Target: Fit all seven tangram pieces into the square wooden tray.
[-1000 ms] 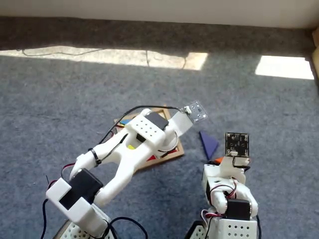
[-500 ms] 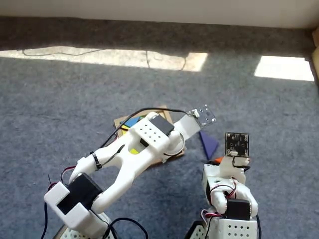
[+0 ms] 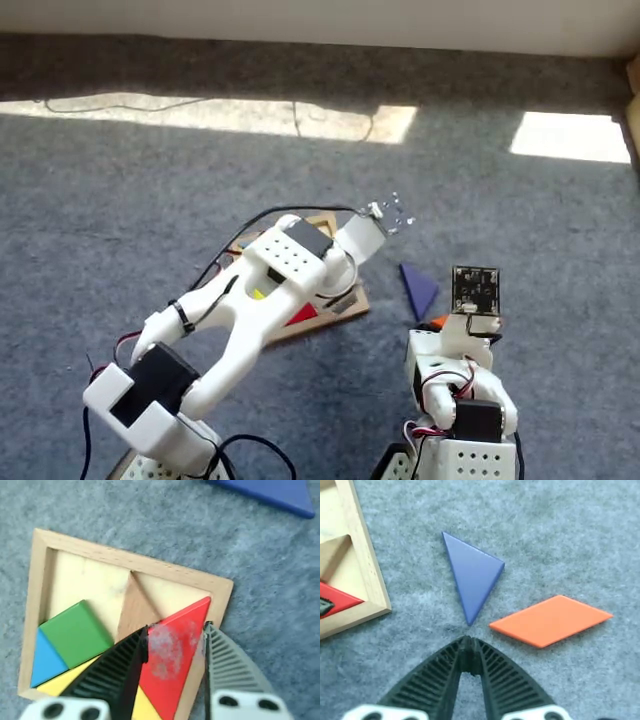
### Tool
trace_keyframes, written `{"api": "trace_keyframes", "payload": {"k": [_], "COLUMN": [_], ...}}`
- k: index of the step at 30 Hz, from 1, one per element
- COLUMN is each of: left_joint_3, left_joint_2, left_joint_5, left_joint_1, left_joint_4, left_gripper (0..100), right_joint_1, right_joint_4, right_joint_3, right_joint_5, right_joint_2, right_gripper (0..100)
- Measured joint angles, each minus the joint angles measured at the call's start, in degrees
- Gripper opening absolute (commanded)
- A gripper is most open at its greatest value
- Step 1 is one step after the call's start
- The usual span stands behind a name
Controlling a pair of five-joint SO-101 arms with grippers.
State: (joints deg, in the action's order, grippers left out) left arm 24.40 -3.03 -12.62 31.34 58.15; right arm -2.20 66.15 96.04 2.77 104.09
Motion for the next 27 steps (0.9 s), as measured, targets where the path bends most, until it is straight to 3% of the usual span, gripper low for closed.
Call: {"api": "trace_keyframes", "payload": {"k": [7, 15, 27], "left_joint_3": [0.0, -7.74, -17.14], "left_joint_2": [-0.53, -11.16, -18.2], "left_joint_5": [0.0, 0.09, 0.18], "left_joint_1": [-1.32, -1.41, -2.81], "left_joint_4": [-3.08, -4.04, 1.85], "left_gripper": [19, 15, 5], "right_joint_1": [0.0, 0.0, 0.0], "right_joint_4": [0.0, 0.0, 0.0], "right_joint_3": [0.0, 0.0, 0.0], "right_joint_5": [0.0, 0.0, 0.0], "right_joint_2": [0.0, 0.0, 0.0], "right_gripper": [0.5, 0.5, 0.5]}}
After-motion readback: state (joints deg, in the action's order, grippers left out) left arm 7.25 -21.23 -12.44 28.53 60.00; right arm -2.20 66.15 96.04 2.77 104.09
